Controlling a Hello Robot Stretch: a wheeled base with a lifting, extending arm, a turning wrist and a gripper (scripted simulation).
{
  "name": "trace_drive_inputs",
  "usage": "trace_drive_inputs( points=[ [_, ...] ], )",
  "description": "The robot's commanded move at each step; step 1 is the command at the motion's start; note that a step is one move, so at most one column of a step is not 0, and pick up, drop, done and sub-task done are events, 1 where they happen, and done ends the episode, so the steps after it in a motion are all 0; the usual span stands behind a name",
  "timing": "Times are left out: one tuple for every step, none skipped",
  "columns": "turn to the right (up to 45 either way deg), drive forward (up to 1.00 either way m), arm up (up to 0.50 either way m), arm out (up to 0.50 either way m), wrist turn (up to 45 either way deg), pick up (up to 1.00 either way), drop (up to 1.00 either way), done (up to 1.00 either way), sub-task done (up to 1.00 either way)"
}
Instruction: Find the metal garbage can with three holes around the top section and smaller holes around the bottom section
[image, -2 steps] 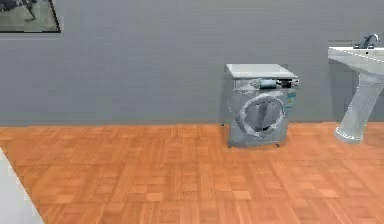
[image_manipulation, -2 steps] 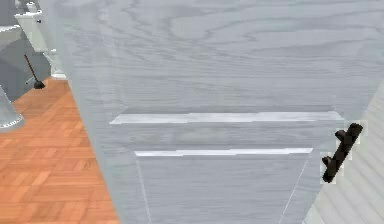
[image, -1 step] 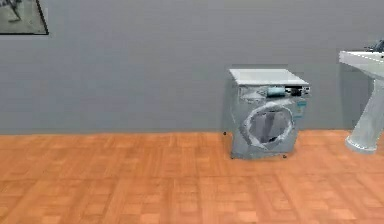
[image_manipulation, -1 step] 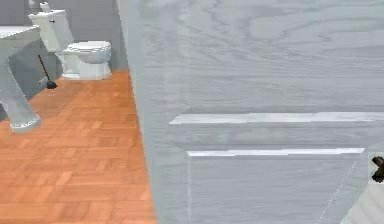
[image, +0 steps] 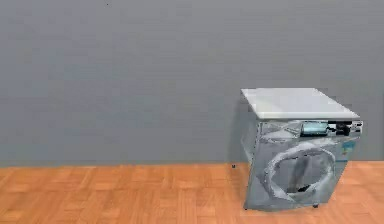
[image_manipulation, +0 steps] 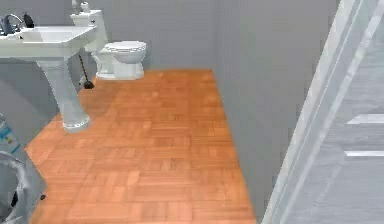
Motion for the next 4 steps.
trace_drive_inputs(
  points=[
    [-45.0,0.00,0.00,0.00,0.0,0.00,0.00,0.00,0.00],
    [-24.0,0.00,0.00,0.00,0.0,0.00,0.00,0.00,0.00],
    [0.0,1.00,0.00,0.00,0.0,0.00,0.00,0.00,0.00],
    [0.0,1.00,0.00,0.00,0.0,0.00,0.00,0.00,0.00]
  ],
)
